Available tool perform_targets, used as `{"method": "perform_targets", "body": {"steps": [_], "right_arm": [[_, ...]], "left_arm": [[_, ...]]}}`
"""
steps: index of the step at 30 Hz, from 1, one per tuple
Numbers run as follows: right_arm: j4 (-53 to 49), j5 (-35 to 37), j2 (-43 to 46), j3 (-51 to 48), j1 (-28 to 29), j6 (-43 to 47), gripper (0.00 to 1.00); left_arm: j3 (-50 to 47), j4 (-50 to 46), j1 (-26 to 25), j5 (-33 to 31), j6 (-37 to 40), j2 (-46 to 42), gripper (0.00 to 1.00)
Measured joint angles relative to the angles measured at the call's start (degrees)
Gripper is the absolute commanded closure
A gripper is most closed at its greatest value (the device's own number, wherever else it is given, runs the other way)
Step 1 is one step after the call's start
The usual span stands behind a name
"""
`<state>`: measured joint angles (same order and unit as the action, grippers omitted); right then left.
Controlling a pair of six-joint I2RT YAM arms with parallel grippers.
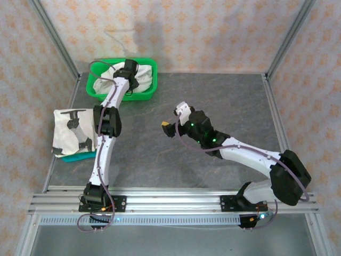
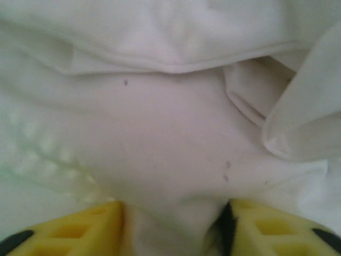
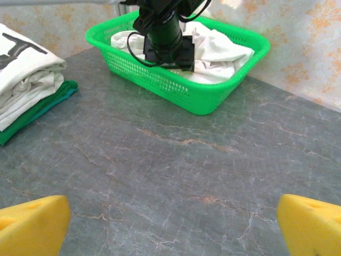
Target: Fold and stack the t-shirts
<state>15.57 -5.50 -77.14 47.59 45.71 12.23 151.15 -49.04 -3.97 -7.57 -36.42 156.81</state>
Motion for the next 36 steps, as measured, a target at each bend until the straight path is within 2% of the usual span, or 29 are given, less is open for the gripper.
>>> {"method": "perform_targets", "body": {"steps": [1, 2, 13, 23, 26, 32, 36], "right_arm": [[-0.02, 0.28, 0.28, 0.0, 0.0, 0.0, 0.01], [-0.02, 0.57, 0.48, 0.0, 0.0, -0.02, 0.01], [-0.46, 1.27, 0.72, 0.0, 0.0, -0.61, 0.01], [-0.61, 1.25, 0.72, 0.0, 0.0, -1.68, 0.01], [-0.57, 1.25, 0.72, -0.02, 0.0, -2.05, 0.01], [0.98, 1.36, 0.76, -1.27, 0.0, -3.56, 0.01], [2.54, 1.77, 0.98, -3.19, 0.0, -4.85, 0.01]], "left_arm": [[0.04, 0.09, 0.0, 0.37, -0.26, 0.0, 0.93], [0.17, 0.24, -0.04, 0.87, -0.85, 0.0, 1.0], [0.42, 1.97, 0.13, 3.61, -0.68, -2.36, 1.0], [0.81, 4.55, -0.63, 5.88, 5.07, -20.33, 1.0], [1.18, 4.52, -2.62, 5.81, 8.2, -26.4, 1.0], [1.62, 3.04, -11.3, 5.86, 14.43, -36.52, 1.0], [-5.01, 2.54, -17.42, 5.88, 17.07, -43.85, 1.0]]}}
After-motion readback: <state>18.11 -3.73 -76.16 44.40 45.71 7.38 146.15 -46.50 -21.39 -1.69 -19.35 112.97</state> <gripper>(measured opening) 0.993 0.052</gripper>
